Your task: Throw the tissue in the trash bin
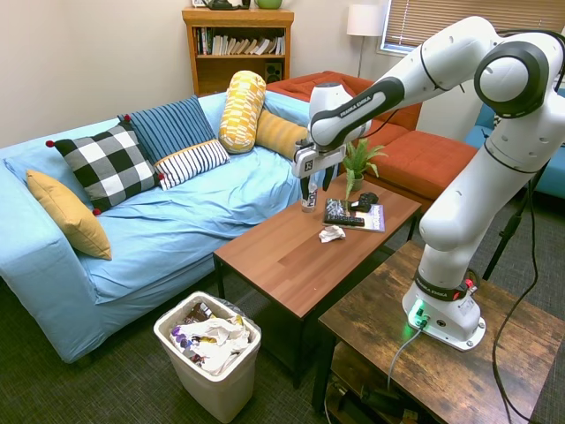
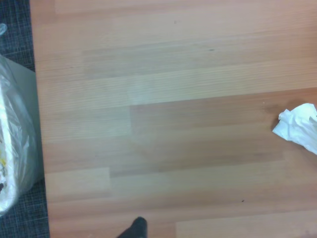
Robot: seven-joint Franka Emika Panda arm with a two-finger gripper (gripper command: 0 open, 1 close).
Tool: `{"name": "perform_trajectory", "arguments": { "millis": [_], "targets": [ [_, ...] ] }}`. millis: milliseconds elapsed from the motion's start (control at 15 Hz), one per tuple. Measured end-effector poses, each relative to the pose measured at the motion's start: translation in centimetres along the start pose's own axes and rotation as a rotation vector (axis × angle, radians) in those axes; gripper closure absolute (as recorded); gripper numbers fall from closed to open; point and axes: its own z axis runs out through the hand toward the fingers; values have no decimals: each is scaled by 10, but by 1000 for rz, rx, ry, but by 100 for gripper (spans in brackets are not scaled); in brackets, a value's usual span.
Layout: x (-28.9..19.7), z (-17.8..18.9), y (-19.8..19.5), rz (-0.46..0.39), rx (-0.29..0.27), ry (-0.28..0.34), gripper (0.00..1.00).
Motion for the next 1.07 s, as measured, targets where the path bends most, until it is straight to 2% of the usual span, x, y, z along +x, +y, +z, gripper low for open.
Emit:
{"name": "perform_trajectory", "arguments": {
  "millis": [267,400,600,800,1067],
  "targets": [
    [6,4,2,4,-12,1,0],
    [33,1,13,-3,-13,33,0],
    [92,8,37,-27,-12,44,0],
    [137,34,44,-63,-24,35,0],
    [170,82,42,-116,-55,-5,0]
  ]
}}
